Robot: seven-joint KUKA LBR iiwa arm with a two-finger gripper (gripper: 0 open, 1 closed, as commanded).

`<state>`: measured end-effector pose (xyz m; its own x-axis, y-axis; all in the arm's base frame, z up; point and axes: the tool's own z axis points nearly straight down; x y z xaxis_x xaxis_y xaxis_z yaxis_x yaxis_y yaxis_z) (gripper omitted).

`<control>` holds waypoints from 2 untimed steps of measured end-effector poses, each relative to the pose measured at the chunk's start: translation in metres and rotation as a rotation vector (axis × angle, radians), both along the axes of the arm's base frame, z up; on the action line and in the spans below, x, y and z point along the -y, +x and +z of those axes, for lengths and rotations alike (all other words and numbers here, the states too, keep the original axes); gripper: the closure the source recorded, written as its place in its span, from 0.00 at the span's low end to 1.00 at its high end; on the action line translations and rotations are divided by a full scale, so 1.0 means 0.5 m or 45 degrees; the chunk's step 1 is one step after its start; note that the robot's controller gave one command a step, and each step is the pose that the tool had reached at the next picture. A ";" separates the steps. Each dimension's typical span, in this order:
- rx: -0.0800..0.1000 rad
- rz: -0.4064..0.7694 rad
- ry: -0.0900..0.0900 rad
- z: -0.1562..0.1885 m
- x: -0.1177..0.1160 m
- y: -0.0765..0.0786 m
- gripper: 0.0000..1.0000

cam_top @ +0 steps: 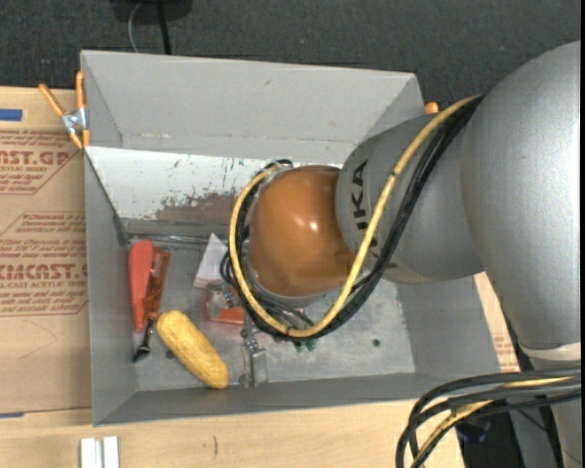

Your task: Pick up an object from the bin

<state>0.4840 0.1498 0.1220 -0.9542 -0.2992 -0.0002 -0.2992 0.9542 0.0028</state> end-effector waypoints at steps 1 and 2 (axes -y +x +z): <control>0.000 0.000 0.000 0.000 0.000 0.000 0.00; -0.004 0.056 -0.003 0.016 -0.017 0.011 0.00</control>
Offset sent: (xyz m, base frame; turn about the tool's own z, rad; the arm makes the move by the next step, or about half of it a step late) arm 0.0238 0.0373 0.0349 -0.1714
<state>0.4896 0.1582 0.1300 -0.9401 -0.3410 0.0037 -0.3410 0.9401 0.0015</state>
